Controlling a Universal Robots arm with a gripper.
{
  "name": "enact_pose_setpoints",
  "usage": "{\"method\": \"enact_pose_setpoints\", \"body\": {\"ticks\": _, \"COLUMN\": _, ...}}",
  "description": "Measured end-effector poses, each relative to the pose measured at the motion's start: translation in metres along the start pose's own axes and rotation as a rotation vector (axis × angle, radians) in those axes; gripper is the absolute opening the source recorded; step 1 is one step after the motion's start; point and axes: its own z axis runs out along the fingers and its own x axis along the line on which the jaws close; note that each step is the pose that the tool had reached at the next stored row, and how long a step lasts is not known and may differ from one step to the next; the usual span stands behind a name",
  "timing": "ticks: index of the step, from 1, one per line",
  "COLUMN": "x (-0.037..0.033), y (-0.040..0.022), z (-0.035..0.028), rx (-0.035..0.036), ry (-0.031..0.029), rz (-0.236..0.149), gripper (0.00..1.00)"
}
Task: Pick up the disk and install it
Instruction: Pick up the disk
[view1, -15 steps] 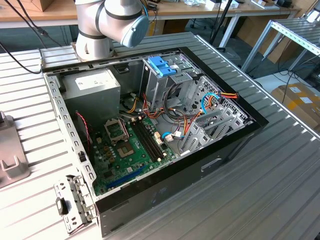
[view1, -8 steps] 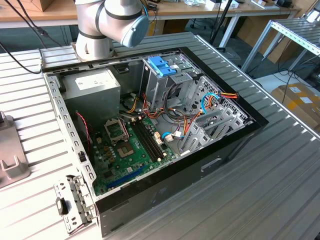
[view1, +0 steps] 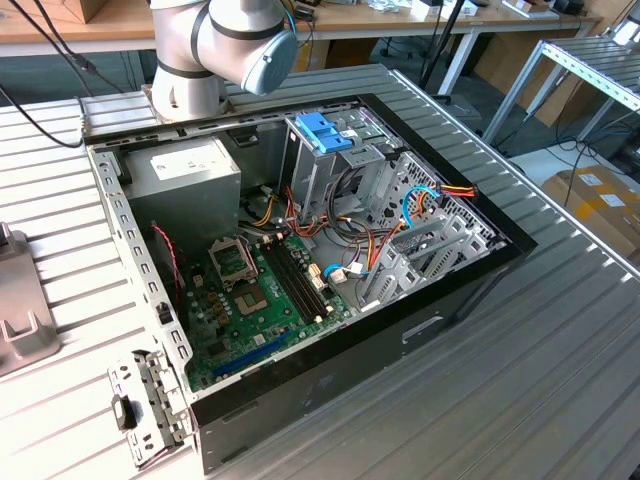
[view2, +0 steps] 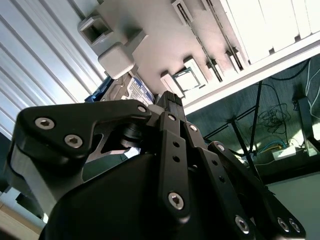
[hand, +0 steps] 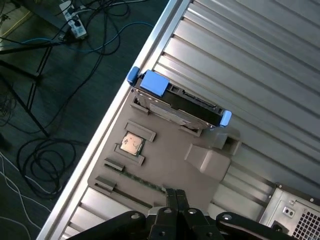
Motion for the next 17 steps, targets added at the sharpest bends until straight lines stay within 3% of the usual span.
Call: {"method": "enact_pose_setpoints", "body": {"ticks": 17, "x": 0.0000, "y": 0.0000, "z": 0.0000, "rx": -0.0017, "ry": 0.0031, "rz": -0.070, "gripper": 0.11}}
